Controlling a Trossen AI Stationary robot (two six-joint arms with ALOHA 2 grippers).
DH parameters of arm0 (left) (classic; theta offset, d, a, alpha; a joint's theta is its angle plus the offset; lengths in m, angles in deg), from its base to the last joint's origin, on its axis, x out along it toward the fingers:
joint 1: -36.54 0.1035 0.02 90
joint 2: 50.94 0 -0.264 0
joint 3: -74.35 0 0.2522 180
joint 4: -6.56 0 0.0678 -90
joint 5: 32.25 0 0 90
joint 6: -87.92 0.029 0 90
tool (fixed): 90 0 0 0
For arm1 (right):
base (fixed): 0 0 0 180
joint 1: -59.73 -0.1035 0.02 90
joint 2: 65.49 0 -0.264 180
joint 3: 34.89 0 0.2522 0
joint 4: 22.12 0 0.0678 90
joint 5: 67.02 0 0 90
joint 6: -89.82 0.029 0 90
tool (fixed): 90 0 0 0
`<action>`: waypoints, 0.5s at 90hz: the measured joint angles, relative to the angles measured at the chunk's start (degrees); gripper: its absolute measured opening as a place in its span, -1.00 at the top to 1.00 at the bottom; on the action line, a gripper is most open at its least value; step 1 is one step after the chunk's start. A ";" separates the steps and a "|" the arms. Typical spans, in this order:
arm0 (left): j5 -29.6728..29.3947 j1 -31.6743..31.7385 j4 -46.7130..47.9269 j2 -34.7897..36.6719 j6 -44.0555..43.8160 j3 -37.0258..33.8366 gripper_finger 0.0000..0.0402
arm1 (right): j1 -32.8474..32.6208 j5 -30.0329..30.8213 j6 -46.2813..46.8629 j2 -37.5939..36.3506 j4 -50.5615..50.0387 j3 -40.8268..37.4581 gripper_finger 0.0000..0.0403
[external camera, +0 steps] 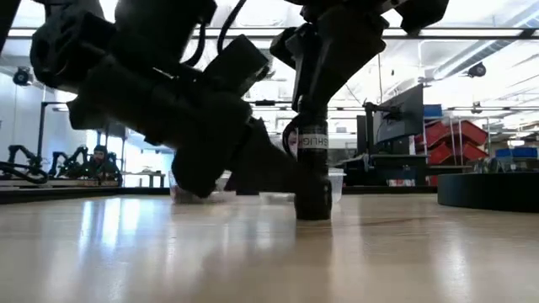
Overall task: Insert battery
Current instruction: Open the black flashlight cover
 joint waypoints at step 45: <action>15.02 4.10 -16.75 -4.11 0.65 -1.51 0.29 | -0.10 -0.36 0.21 0.00 -0.02 0.00 0.58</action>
